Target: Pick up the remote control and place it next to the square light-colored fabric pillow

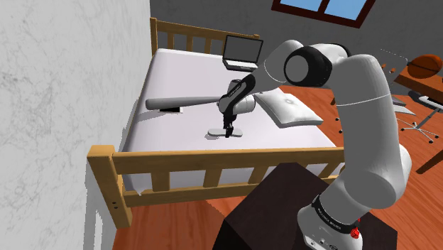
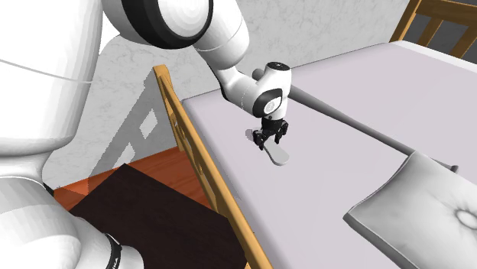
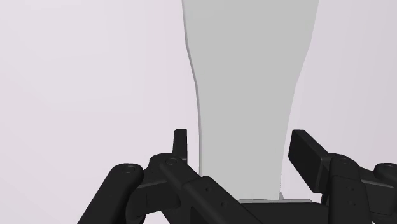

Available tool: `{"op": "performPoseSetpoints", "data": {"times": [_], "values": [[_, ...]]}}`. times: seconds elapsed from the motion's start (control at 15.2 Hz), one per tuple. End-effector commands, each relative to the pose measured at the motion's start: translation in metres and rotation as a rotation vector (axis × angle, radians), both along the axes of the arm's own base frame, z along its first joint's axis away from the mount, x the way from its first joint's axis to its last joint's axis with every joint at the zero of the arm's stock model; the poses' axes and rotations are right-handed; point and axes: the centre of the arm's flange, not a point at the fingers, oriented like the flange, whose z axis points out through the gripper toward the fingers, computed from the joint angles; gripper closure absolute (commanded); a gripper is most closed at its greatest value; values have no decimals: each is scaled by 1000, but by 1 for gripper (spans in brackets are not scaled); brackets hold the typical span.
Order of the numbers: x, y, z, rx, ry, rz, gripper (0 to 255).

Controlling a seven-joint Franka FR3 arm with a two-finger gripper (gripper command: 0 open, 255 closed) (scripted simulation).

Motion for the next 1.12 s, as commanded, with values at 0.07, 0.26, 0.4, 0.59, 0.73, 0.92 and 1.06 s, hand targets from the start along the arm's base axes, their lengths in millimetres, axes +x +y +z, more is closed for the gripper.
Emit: {"op": "performPoseSetpoints", "data": {"times": [0.07,0.26,0.4,0.59,0.73,0.92,1.06], "values": [[0,0,0,0,0,0,255],[0,0,0,0,0,0,255],[0,0,11,0,0,0,255],[0,0,27,0,0,0,255],[0,0,37,0,0,0,255],[0,0,53,0,0,0,255],[0,0,64,0,0,0,255]]}}
